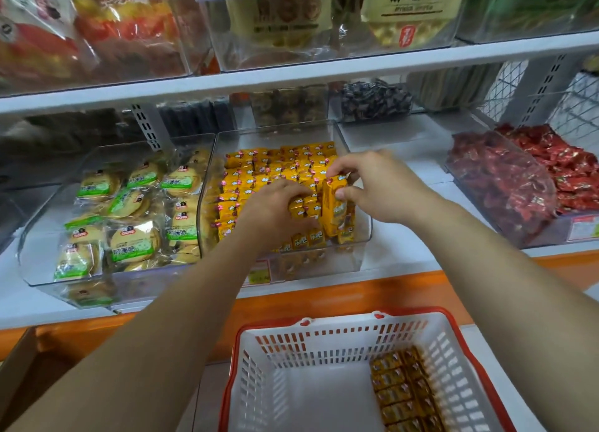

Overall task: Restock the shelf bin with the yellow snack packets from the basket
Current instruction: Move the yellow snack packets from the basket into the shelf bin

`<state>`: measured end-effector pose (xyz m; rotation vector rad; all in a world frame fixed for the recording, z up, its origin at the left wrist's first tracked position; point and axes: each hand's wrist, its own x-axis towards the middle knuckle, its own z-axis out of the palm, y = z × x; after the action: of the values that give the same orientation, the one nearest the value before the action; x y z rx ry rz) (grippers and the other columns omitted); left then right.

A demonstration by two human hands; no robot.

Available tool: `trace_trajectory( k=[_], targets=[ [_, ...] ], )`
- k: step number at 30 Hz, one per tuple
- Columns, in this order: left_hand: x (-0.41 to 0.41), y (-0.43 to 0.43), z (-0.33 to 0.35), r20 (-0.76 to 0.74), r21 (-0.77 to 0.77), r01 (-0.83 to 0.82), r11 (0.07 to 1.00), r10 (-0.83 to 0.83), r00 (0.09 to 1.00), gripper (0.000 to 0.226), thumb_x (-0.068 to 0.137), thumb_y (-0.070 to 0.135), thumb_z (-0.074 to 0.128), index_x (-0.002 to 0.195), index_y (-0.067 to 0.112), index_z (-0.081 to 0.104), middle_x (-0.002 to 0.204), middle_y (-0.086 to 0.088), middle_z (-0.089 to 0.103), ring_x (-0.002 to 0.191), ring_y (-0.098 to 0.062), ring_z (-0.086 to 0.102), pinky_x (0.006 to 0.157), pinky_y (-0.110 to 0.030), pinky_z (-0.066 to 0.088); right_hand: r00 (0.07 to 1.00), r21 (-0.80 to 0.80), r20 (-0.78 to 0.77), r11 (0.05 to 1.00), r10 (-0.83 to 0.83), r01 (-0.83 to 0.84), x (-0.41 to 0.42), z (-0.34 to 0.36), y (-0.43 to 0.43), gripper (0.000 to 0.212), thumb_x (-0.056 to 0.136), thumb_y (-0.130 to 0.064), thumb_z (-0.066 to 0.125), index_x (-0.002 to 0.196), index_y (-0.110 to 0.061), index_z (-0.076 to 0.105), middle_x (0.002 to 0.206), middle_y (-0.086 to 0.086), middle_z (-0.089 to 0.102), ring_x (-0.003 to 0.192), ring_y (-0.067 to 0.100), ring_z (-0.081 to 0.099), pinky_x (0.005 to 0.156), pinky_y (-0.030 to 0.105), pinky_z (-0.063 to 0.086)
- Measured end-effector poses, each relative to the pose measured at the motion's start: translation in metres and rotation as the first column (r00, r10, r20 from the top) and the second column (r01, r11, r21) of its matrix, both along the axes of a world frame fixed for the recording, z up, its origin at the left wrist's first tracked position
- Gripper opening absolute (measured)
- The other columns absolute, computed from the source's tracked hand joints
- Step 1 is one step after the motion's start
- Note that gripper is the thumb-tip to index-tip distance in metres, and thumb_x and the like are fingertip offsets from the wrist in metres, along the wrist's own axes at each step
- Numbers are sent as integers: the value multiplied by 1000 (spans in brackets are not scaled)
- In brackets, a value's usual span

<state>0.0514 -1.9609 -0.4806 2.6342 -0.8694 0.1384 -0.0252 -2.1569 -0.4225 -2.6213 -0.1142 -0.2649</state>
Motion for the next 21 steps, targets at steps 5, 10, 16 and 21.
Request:
trace_trajectory(
  k=[5, 10, 16, 21],
  targets=[
    [3, 2, -1, -40, -46, 7, 999, -9, 999, 63, 80, 51, 80, 136, 32, 60, 139, 7, 57, 127, -16, 51, 105, -39, 46, 995, -160, 83, 985, -53, 65, 6, -3, 5, 31, 83, -34, 77, 113, -38, 66, 112, -6, 69, 109, 20, 60, 77, 31, 42],
    [1, 2, -3, -4, -50, 4, 999, -4, 1000, 64, 80, 53, 79, 137, 33, 59, 140, 8, 57, 126, -14, 52, 103, -36, 47, 988, -353, 136, 928, -77, 120, 8, -17, 13, 32, 81, -46, 75, 112, -40, 65, 110, -4, 68, 111, 23, 55, 81, 35, 38],
    [-1, -1, -4, 12, -48, -21, 999, 21, 1000, 64, 78, 54, 81, 135, 32, 60, 139, 8, 58, 125, -15, 53, 101, -35, 47, 989, -533, 133, 836, -69, 130, 16, -35, 25, 30, 86, -45, 69, 115, -39, 69, 118, -5, 66, 118, 24, 50, 92, 40, 39],
    [-6, -3, -2, 30, -6, -53, 999, 53, 998, 65, 79, 55, 79, 136, 31, 60, 139, 6, 59, 126, -17, 53, 102, -36, 47, 989, -568, 125, 813, -74, 132, 17, -40, 25, 33, 82, -46, 72, 114, -39, 68, 117, -4, 64, 119, 23, 49, 93, 42, 40]
  ],
)
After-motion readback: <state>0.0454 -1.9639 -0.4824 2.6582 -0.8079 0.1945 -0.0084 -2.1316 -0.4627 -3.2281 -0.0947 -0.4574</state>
